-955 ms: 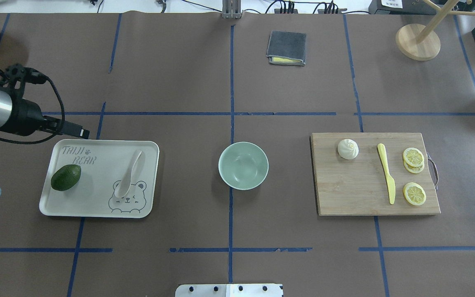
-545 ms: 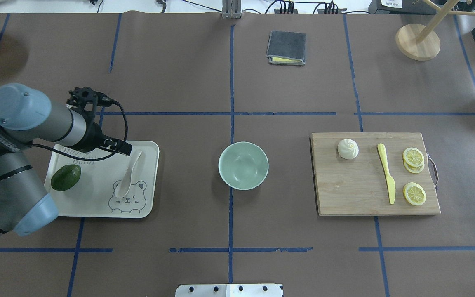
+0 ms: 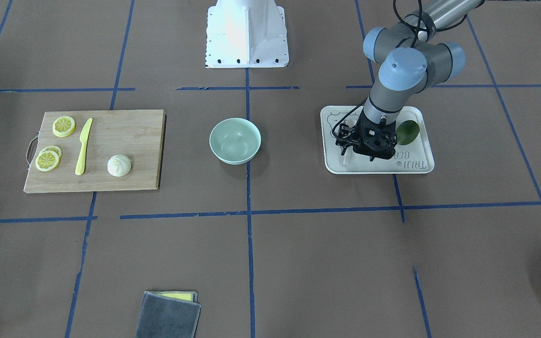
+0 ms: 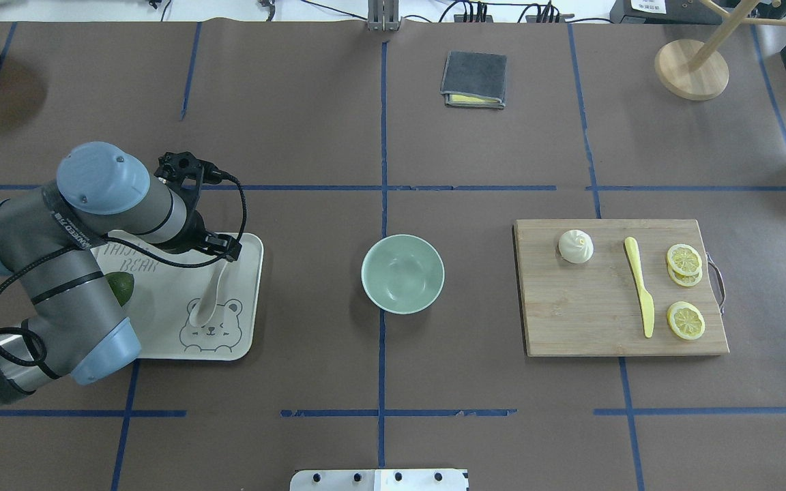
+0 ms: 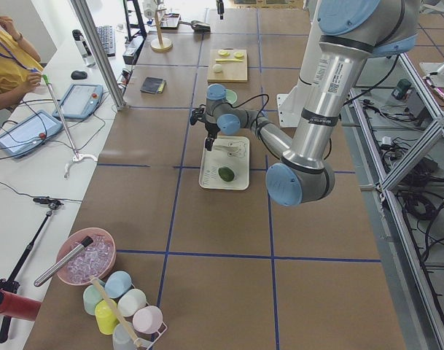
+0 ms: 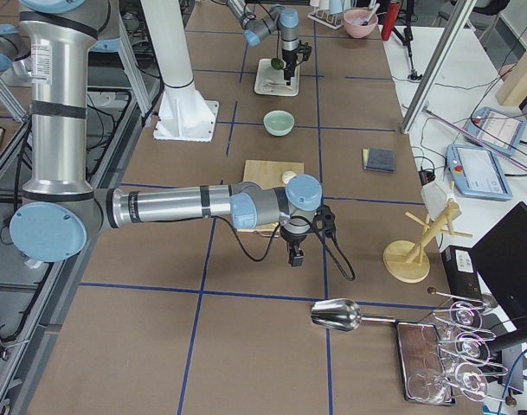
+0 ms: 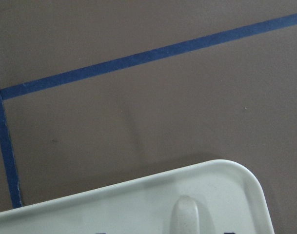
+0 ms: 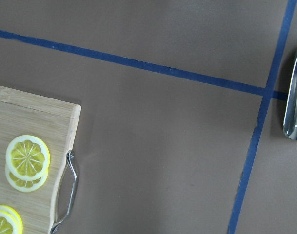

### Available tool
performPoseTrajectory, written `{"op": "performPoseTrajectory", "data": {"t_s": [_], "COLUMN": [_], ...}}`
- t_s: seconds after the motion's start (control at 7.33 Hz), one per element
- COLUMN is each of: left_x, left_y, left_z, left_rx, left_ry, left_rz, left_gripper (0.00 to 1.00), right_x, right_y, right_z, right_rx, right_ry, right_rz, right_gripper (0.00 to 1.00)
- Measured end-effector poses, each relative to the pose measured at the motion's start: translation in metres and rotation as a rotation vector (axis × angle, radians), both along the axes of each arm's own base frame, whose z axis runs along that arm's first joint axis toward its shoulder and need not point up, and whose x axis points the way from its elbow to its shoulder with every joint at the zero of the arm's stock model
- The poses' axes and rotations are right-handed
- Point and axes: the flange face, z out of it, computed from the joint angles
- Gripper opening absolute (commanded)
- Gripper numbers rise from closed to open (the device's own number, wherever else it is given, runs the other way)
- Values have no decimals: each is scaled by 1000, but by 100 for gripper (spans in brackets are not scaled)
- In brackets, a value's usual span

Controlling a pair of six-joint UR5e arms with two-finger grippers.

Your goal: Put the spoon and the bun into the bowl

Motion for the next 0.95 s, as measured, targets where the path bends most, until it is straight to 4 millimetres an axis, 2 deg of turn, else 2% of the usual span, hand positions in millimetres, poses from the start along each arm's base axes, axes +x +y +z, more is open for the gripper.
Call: {"op": "performPoseTrajectory", "data": {"t_s": [0.27, 0.41, 0.55, 0.68, 0.95], "left_x": [11, 15, 18, 21, 22], "left_y": [9, 13, 16, 19, 23], "left_z": [0, 0, 0, 0, 2], "left_rx": [-2, -3, -4, -6, -16], "left_ry": [5, 5, 5, 4, -2], "left_rz": [25, 34, 42, 48, 57], "left_gripper": [62, 43, 10, 0, 0], "right_x": [-1, -3, -5, -7, -8], "right_y": [0, -1, -1, -2, -2], "right_z": [-1, -2, -3, -3, -3], "right_rx": [2, 7, 16, 23, 25], "right_ry": [-2, -4, -7, -8, -9], "right_rz": [-3, -8, -12, -14, -14], "right_gripper": [100, 100, 100, 100, 100]}}
